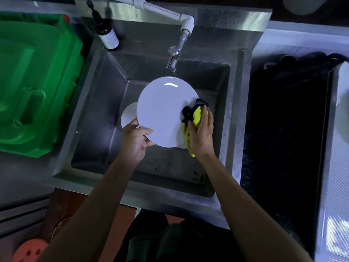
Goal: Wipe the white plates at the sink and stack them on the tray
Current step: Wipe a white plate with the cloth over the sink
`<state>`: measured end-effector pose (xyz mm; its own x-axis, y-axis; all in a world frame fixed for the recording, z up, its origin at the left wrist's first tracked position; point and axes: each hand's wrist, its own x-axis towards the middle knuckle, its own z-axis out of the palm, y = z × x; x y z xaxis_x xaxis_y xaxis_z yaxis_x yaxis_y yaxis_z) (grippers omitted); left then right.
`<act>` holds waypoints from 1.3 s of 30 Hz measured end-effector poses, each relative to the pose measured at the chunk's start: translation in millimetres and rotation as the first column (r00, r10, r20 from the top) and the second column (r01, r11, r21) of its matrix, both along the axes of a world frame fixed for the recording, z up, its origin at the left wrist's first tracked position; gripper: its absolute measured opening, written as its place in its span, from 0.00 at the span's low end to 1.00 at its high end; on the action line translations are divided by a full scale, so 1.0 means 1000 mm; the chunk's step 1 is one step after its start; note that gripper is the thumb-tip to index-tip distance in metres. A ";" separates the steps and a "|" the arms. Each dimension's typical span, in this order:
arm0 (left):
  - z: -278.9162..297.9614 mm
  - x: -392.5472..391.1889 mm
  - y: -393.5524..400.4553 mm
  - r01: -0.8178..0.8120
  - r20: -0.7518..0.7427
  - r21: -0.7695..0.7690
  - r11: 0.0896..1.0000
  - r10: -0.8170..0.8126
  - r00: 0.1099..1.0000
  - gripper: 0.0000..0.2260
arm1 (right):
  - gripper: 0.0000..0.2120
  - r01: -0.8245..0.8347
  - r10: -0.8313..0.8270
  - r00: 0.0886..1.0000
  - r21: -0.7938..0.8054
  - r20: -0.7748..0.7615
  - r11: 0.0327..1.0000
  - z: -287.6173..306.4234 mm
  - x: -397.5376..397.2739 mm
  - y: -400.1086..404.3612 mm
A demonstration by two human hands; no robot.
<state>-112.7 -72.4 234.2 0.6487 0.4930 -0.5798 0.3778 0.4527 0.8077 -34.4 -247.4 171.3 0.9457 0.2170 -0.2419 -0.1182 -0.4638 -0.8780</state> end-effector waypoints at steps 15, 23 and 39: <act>0.004 0.006 0.043 0.408 -0.149 0.154 0.900 -0.388 0.910 0.19 | 0.19 -0.203 0.203 0.979 -0.024 -0.008 0.979 0.012 0.051 -0.018; 0.012 0.023 0.046 0.667 -0.260 0.287 0.688 -0.614 0.745 0.23 | 0.17 -0.316 0.339 0.930 -0.161 0.143 0.935 0.018 0.061 -0.014; -0.001 0.043 0.033 0.758 -0.412 0.555 0.343 -0.678 0.609 0.31 | 0.18 -0.335 0.484 0.770 -0.381 0.416 0.861 0.025 0.044 -0.003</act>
<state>-69.7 -39.6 233.0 0.9048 0.1058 -0.4124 0.3829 -0.6257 0.6796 9.3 -250.3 196.3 0.7867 0.6073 0.1107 0.5411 -0.5921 -0.5972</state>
